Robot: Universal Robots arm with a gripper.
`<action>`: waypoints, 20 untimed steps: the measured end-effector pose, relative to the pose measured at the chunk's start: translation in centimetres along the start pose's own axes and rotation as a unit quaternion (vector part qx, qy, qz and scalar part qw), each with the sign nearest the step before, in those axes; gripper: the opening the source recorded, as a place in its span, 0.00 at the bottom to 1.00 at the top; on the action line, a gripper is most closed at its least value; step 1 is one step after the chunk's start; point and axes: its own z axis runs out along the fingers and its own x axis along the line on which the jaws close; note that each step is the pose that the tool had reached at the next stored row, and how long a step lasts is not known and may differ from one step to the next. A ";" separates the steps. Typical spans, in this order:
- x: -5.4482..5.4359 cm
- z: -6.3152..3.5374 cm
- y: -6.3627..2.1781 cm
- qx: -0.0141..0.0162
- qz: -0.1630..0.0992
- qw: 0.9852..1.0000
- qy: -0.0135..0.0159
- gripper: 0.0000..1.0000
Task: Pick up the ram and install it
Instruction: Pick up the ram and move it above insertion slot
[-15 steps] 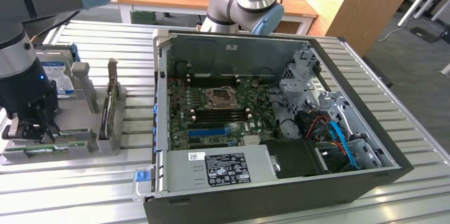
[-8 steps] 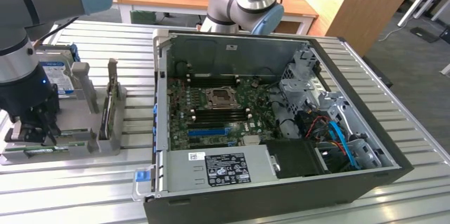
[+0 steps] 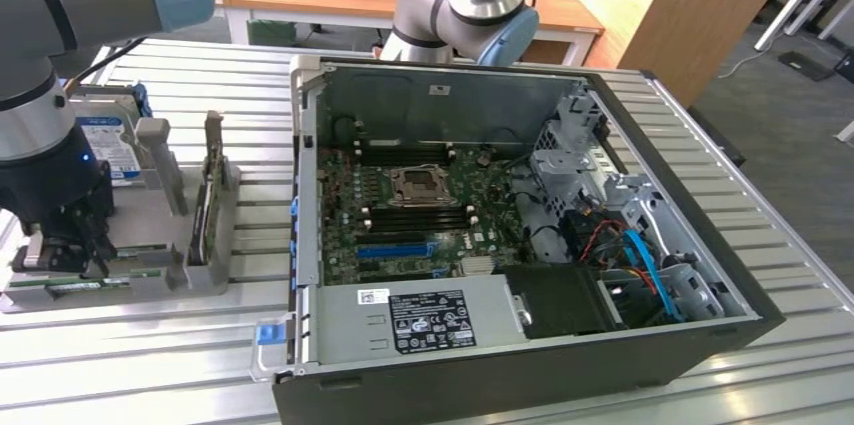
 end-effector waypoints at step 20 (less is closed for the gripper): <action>0.4 0.64 -0.02 0.000 -0.002 1.000 0.000 0.30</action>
